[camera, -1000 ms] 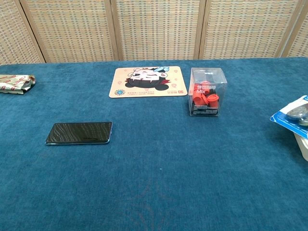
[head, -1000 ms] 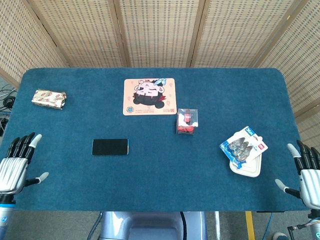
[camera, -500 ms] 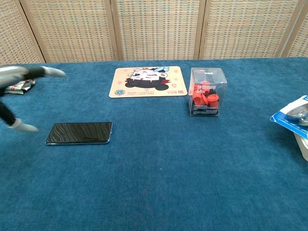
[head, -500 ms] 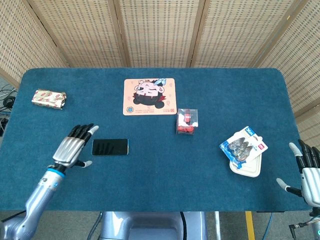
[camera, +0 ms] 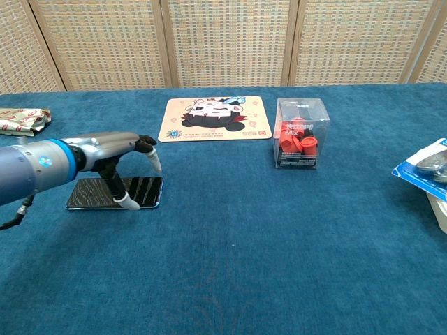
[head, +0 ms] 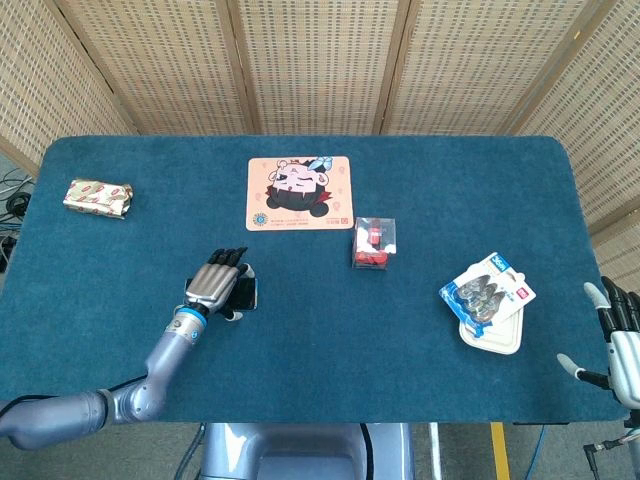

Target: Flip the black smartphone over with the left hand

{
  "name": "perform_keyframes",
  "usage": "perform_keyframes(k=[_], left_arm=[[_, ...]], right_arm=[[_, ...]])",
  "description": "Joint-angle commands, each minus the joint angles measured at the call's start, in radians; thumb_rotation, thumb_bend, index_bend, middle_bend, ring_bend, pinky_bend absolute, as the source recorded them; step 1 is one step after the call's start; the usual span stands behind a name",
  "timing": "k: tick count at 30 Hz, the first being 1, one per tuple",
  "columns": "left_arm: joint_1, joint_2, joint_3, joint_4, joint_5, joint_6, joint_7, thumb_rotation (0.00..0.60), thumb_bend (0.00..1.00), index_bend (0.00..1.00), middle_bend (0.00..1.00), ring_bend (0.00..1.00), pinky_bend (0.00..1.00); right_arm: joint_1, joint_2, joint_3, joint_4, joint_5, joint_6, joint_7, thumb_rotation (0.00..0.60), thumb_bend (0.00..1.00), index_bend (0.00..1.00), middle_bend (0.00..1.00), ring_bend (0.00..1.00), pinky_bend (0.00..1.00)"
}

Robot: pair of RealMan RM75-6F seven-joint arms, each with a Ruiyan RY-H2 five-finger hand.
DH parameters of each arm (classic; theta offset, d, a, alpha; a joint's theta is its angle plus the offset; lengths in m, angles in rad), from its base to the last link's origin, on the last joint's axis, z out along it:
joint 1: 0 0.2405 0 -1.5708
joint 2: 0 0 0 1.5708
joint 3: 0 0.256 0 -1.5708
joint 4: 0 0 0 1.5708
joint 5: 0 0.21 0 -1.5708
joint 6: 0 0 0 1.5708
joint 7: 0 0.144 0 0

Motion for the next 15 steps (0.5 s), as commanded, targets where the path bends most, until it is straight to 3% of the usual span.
perform_keyframes(k=[1, 15], left_arm=[[-0.031, -0.031, 0.004, 0.032, -0.038, 0.011, 0.025, 0.600, 0.07, 0.30, 0.00, 0.00, 0.00], [-0.093, -0.082, 0.012, 0.104, -0.156, 0.025, 0.048, 0.600, 0.08, 0.31, 0.00, 0.00, 0.00]], right_arm=[[0.001, 0.001, 0.000, 0.002, 0.003, -0.004, 0.004, 0.600, 0.00, 0.00, 0.00, 0.00, 0.00], [0.003, 0.006, 0.006, 0.009, 0.018, -0.013, 0.029, 0.600, 0.00, 0.00, 0.00, 0.00, 0.00]])
